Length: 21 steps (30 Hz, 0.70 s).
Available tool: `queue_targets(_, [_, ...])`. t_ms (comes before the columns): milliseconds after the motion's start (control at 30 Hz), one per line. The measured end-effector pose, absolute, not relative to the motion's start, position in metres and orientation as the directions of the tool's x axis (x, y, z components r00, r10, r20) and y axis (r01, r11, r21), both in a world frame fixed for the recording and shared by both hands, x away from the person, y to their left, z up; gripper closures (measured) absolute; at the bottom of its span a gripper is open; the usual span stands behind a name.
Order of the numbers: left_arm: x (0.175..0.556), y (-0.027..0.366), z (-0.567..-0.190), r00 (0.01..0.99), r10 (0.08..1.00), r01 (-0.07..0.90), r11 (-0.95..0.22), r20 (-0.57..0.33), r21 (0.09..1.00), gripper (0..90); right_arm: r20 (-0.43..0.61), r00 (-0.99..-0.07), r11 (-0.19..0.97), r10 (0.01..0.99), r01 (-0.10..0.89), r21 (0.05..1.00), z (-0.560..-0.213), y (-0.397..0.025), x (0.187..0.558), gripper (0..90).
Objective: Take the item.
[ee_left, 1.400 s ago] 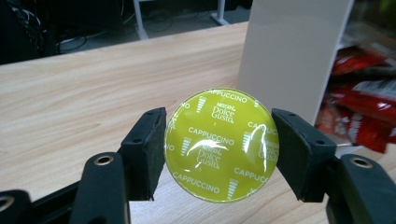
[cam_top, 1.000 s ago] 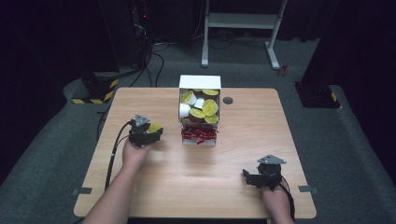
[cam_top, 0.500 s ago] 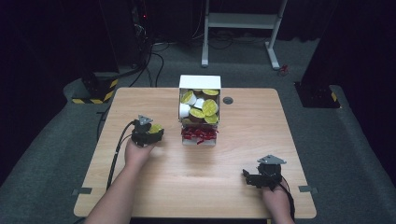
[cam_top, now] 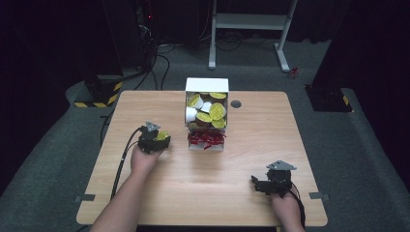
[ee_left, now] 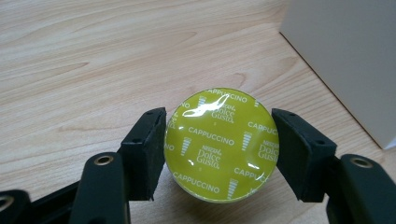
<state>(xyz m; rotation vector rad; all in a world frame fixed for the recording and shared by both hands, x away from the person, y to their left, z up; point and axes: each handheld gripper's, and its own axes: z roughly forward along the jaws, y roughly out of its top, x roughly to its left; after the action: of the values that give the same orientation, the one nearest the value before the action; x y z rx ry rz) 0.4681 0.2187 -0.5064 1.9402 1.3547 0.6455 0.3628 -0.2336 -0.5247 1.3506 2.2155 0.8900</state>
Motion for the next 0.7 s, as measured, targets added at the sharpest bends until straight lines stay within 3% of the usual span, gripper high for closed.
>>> queue_targets(367, [0.4703, 0.2165, -0.5071, 0.339, 0.941, 0.618, -0.235, 0.016, 0.751, 37.9, -0.005, -0.456, 0.331, 0.89, 0.64, 0.694, -0.5246, -0.2336, 0.3625, 7.9])
queue_targets(700, [0.4676, 0.2162, -0.4978, 0.342, 0.939, 0.61, -0.214, -0.011, 0.763, 27.0, -0.005, -0.456, 0.331, 0.89, 0.64, 0.694, -0.5246, -0.2335, 0.3625, 8.0])
